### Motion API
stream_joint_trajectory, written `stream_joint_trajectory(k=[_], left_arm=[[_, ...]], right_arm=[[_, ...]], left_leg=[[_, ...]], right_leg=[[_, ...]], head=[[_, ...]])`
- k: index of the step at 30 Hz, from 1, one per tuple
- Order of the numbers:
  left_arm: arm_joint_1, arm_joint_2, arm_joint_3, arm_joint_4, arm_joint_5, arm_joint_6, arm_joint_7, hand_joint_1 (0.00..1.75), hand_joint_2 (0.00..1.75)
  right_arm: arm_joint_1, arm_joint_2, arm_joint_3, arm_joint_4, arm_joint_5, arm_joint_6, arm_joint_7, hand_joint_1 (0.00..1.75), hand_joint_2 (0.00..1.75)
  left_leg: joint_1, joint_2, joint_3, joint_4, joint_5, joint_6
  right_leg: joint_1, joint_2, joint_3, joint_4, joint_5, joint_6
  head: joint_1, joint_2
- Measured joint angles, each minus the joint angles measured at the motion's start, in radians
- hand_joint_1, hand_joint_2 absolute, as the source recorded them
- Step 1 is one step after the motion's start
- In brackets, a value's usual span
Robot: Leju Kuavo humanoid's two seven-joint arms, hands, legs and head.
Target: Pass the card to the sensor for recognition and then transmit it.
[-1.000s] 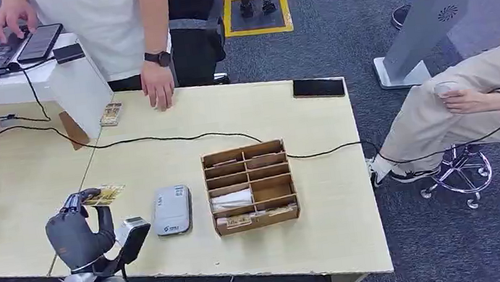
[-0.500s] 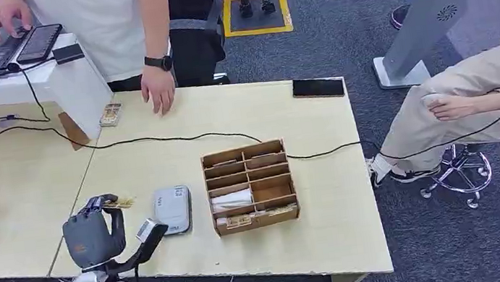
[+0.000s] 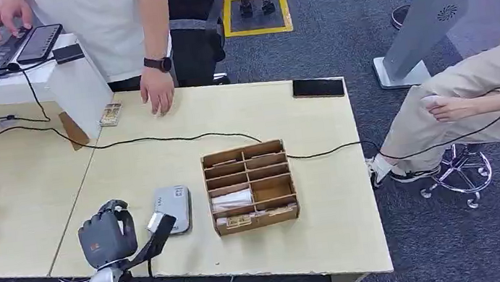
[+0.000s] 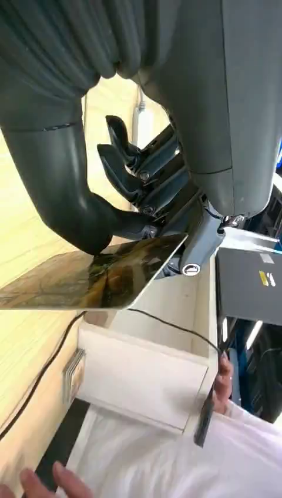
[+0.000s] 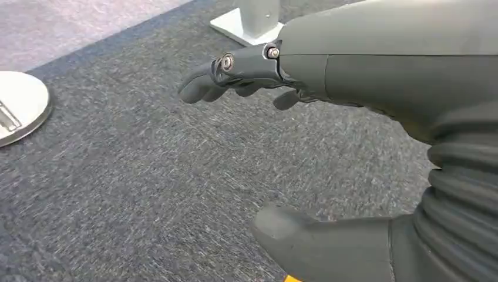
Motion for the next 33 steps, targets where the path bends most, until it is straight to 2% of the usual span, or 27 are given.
stream_joint_trajectory(k=[7,13,17,20,25,33], left_arm=[[-0.002,0.000,-0.001,0.026,-0.006,0.000,-0.037,1.75,1.75],[-0.004,0.000,-0.001,0.073,-0.042,0.000,-0.026,1.75,1.75],[-0.008,0.002,-0.019,0.113,-0.063,0.000,0.044,1.75,1.75],[-0.011,0.005,-0.042,0.139,-0.076,0.000,0.073,1.75,1.75],[-0.014,0.021,-0.109,0.173,-0.098,0.001,0.147,1.75,1.75],[-0.021,0.051,-0.185,0.208,-0.100,0.003,0.194,1.75,1.75]], right_arm=[[0.000,0.000,-0.004,0.000,0.000,0.000,-0.010,0.00,1.75],[0.001,0.000,-0.013,0.004,0.015,0.000,-0.018,0.00,1.75],[0.001,0.000,-0.013,0.004,0.011,0.000,-0.008,0.00,1.75],[0.001,0.000,-0.013,0.004,0.010,0.000,-0.007,0.00,1.75],[0.002,0.000,-0.001,0.004,-0.006,0.000,0.002,0.00,1.75],[0.001,0.000,0.020,0.002,-0.016,0.000,0.012,0.00,1.75]], left_leg=[[0.000,0.000,0.000,0.000,0.000,0.000],[0.000,0.000,0.000,0.000,0.000,0.000],[0.000,0.000,0.000,0.000,0.000,0.000],[0.000,0.000,0.000,0.000,0.000,0.000],[0.000,0.000,0.000,0.000,0.000,0.000],[0.000,0.000,0.001,0.000,0.000,0.000]], right_leg=[[0.000,0.000,0.000,0.000,0.000,0.000],[0.000,0.000,0.000,0.000,0.000,0.000],[0.000,0.000,0.000,0.000,0.000,0.000],[0.000,0.000,0.000,0.000,0.000,0.000],[0.000,0.000,0.000,0.000,0.000,0.000],[0.000,0.000,0.001,0.000,0.000,0.000]], head=[[0.000,0.000],[0.000,0.000],[-0.001,0.000],[0.000,0.000],[0.000,0.000],[-0.001,0.000]])
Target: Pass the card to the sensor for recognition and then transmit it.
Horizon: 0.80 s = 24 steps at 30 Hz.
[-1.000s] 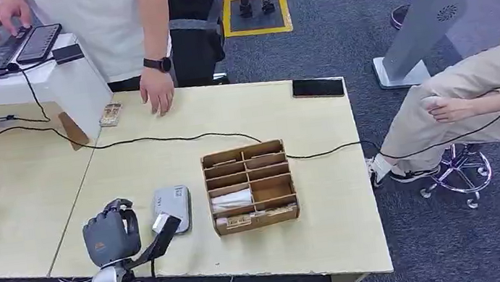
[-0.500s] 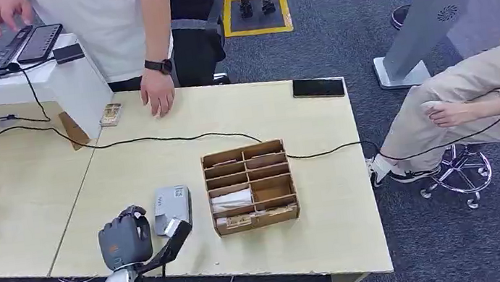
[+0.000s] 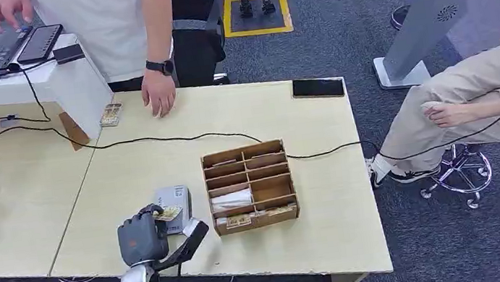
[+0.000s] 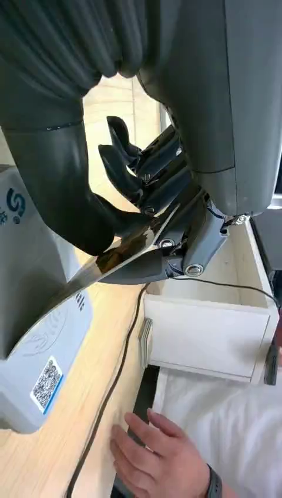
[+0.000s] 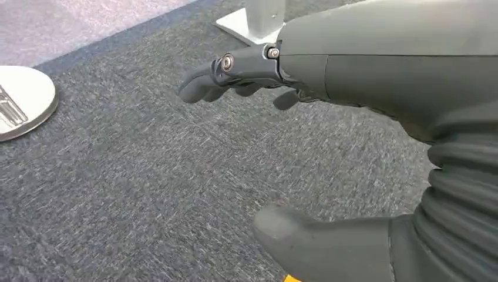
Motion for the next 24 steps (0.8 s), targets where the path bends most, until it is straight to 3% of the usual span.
stream_joint_trajectory(k=[8,10,12,16,19,24], left_arm=[[-0.001,0.019,-0.039,0.011,0.022,0.000,0.004,1.75,1.75],[-0.001,0.017,-0.038,0.010,0.069,0.001,-0.050,1.75,1.75],[-0.002,0.006,-0.022,-0.002,0.118,0.001,-0.142,1.75,1.75],[-0.019,-0.039,0.055,-0.033,0.213,0.000,-0.292,1.75,1.75],[-0.049,-0.054,0.101,-0.061,0.277,0.000,-0.353,1.75,1.75],[-0.095,-0.067,0.122,-0.103,0.397,0.000,-0.404,1.75,1.75]], right_arm=[[0.002,-0.002,0.032,-0.005,-0.023,0.000,0.018,0.00,1.75],[0.003,-0.002,0.033,-0.006,-0.021,0.000,0.015,0.00,1.75],[0.003,-0.002,0.032,-0.006,-0.009,0.000,0.012,0.00,1.75],[0.003,-0.002,0.027,-0.006,0.003,0.000,0.012,0.00,1.75],[0.002,-0.002,0.026,-0.006,0.013,0.000,0.012,0.00,1.75],[0.002,-0.002,0.025,-0.006,0.018,0.000,0.012,0.00,1.75]], left_leg=[[0.000,0.000,0.000,0.000,0.000,0.000],[0.000,0.000,0.000,0.000,0.000,0.000],[0.000,0.000,0.000,0.000,0.000,0.000],[0.000,0.000,0.000,0.000,0.000,0.000],[0.000,0.000,0.000,0.000,0.000,0.000],[0.000,0.000,0.000,0.000,0.000,0.000]], right_leg=[[0.000,0.000,0.000,0.000,0.000,0.000],[0.000,0.000,0.000,0.000,0.000,0.000],[0.000,0.000,0.000,0.000,0.000,0.000],[0.000,0.000,0.000,0.000,0.000,0.000],[0.000,0.000,0.000,0.000,0.000,0.000],[0.000,0.000,0.000,0.000,0.000,0.000]], head=[[0.000,0.000],[0.000,0.000],[0.000,0.000],[0.000,0.000],[0.000,0.000],[0.000,0.000]])
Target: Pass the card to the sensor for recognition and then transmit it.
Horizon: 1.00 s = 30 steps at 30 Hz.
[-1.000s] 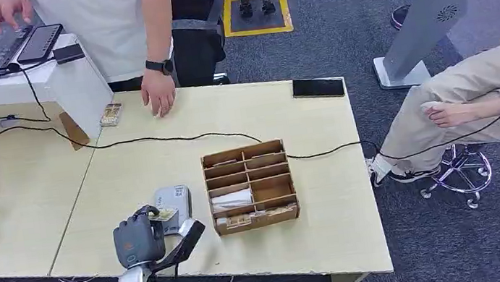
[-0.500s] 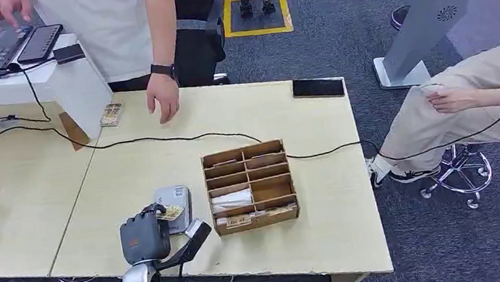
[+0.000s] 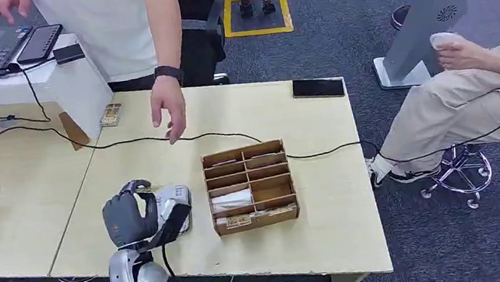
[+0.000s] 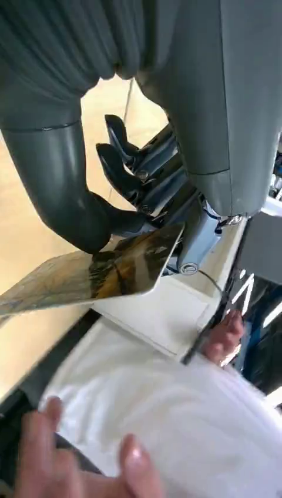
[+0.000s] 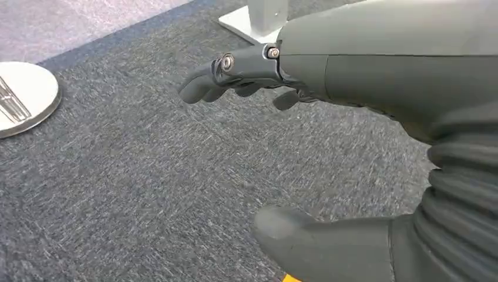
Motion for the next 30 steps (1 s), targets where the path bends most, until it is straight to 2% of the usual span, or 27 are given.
stream_joint_trajectory(k=[6,13,17,21,29,30], left_arm=[[-0.050,-0.012,-0.003,-0.041,0.102,0.000,0.006,1.75,1.75],[-0.125,-0.009,-0.029,-0.051,0.159,-0.002,0.105,1.75,1.75],[-0.168,0.001,-0.031,-0.047,0.171,-0.002,0.129,1.75,1.75],[-0.211,0.015,-0.030,-0.028,0.182,-0.003,0.131,1.75,1.75],[-0.282,0.023,-0.026,-0.004,0.272,-0.003,0.076,1.75,1.75],[-0.285,0.023,-0.026,-0.004,0.282,-0.003,0.073,1.54,1.75]], right_arm=[[0.000,0.000,0.000,0.000,0.013,0.000,0.000,0.00,1.75],[-0.001,0.000,0.001,0.003,0.019,0.000,-0.010,0.00,1.75],[-0.001,0.000,0.004,0.007,0.023,0.000,-0.010,0.00,1.75],[-0.001,0.000,0.011,0.009,0.031,0.000,-0.009,0.00,1.75],[-0.003,-0.002,0.026,0.012,0.031,0.000,-0.002,0.00,1.75],[-0.004,-0.002,0.028,0.014,0.031,0.000,-0.001,0.00,1.75]], left_leg=[[0.000,0.000,0.000,0.000,0.000,0.000],[0.000,0.000,0.000,0.000,0.000,0.000],[0.000,0.000,0.000,0.000,0.000,0.000],[0.000,0.000,0.000,0.000,0.000,0.000],[0.000,0.000,0.000,0.000,0.000,0.000],[0.000,0.000,0.000,0.000,0.000,0.000]], right_leg=[[0.000,0.000,0.000,0.000,0.000,0.000],[0.000,0.000,0.000,0.000,0.000,0.000],[0.000,0.000,0.000,0.000,0.001,0.000],[0.000,0.000,0.000,0.000,0.001,0.000],[0.000,0.000,0.000,0.000,0.001,0.000],[0.000,0.000,0.000,0.000,0.001,0.000]], head=[[0.000,0.000],[0.000,0.000],[0.000,0.000],[0.000,0.000],[0.000,0.000],[0.000,0.000]])
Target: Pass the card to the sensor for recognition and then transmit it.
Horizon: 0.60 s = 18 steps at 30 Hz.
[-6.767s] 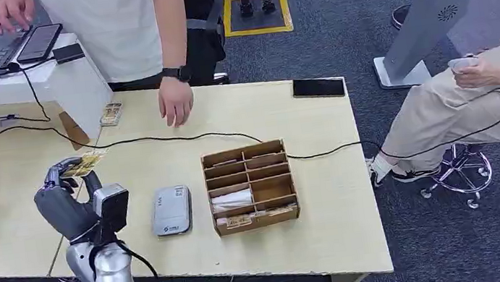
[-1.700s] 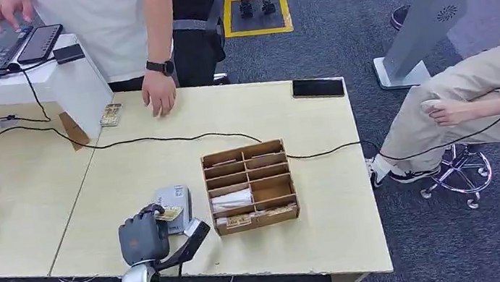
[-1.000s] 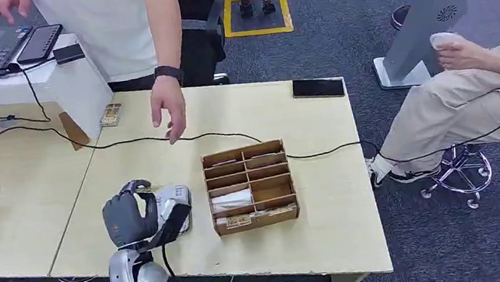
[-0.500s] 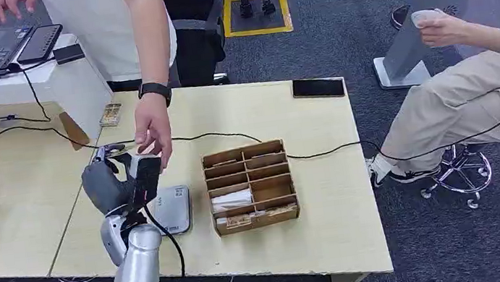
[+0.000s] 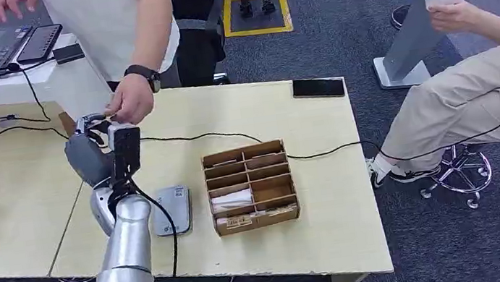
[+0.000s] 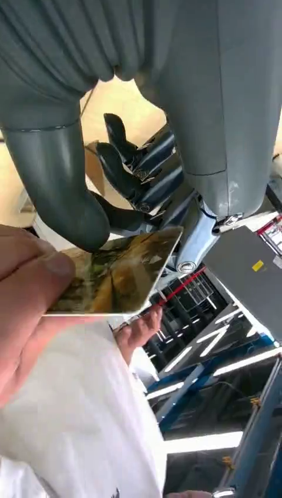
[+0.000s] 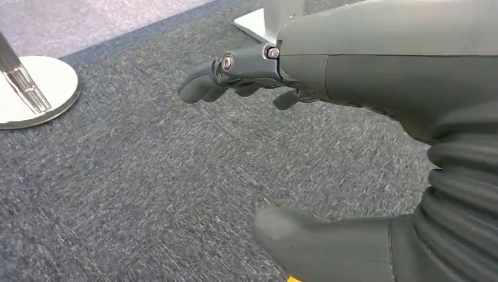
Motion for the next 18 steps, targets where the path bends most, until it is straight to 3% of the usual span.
stream_joint_trajectory(k=[1,2,18], left_arm=[[-0.003,0.000,0.000,0.000,0.016,0.000,0.000,0.17,1.75],[-0.004,0.000,0.000,0.000,0.031,0.000,0.000,0.00,1.75],[0.002,-0.002,-0.033,-0.019,0.251,-0.001,-0.050,0.00,1.75]], right_arm=[[0.000,0.000,0.002,0.002,-0.002,0.000,0.000,0.00,1.75],[0.000,-0.001,0.002,0.003,-0.002,0.000,0.000,0.00,1.75],[-0.001,-0.003,-0.002,0.014,0.002,0.000,-0.017,0.00,1.75]], left_leg=[[0.000,0.000,0.000,0.000,0.000,0.000],[0.000,0.000,0.000,0.000,0.000,0.000],[0.000,0.000,0.000,0.000,0.000,0.000]], right_leg=[[0.000,0.000,0.000,0.000,0.000,0.000],[0.000,0.000,0.000,0.000,0.000,0.000],[0.000,0.000,0.000,0.000,0.000,0.000]], head=[[0.000,0.000],[0.000,0.000],[0.000,0.000]])
